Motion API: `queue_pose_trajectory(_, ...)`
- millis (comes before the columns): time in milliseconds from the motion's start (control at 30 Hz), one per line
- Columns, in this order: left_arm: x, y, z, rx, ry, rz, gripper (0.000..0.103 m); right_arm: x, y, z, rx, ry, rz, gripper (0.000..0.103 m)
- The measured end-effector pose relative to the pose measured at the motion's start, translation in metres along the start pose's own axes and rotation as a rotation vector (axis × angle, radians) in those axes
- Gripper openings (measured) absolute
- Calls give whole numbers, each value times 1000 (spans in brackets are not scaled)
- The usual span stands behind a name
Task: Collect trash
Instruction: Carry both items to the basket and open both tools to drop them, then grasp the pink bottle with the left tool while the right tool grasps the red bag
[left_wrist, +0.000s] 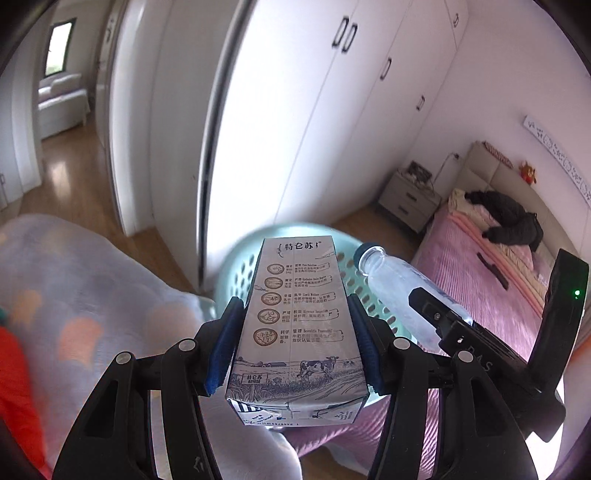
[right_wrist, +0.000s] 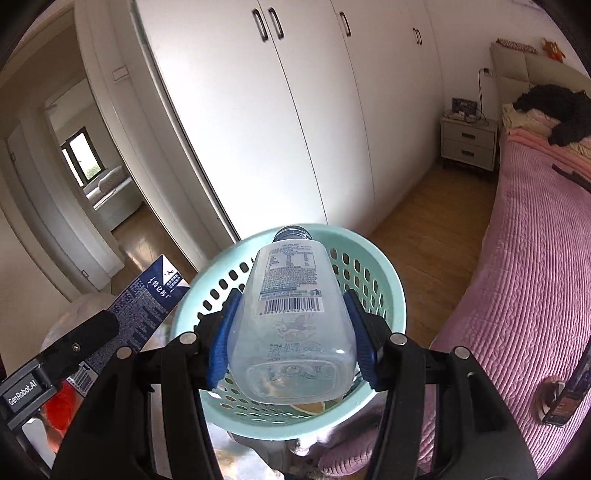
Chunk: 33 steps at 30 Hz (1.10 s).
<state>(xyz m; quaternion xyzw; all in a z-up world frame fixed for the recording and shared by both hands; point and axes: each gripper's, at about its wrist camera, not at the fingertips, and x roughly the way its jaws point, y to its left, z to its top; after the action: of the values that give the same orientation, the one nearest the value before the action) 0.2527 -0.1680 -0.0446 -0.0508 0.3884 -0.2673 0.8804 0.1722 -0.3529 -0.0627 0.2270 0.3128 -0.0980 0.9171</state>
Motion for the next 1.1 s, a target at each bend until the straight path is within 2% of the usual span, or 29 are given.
queue_pose_trajectory(200,47,3,-15,-10,105,12,55,25,-22,-14,39,81,-25,52)
queue_pose_trajectory(300,55,6,-14,-14,118,23,57,32,-24,-16,58,105,-25,54)
queue_pose_trajectory(367,50,7,-14,-20,101,26,69,34,-25,-13,70,105,3,58)
queue_pose_trajectory(433,41,5,-13,-24,73,20,72,28,-24,-12,63,85,21,59)
queue_pose_trajectory(833,-53,12,-19,-32,-85,46,73,-14,13,-10,-42,6,83,58)
queue_pose_trajectory(1000,-108,24,-31,-46,-157,84,76,-52,51,-18,-120,-59,189,58)
queue_pose_trajectory(1100,-154,37,-42,-75,-220,134,78,-77,82,-26,-184,-95,275,58)
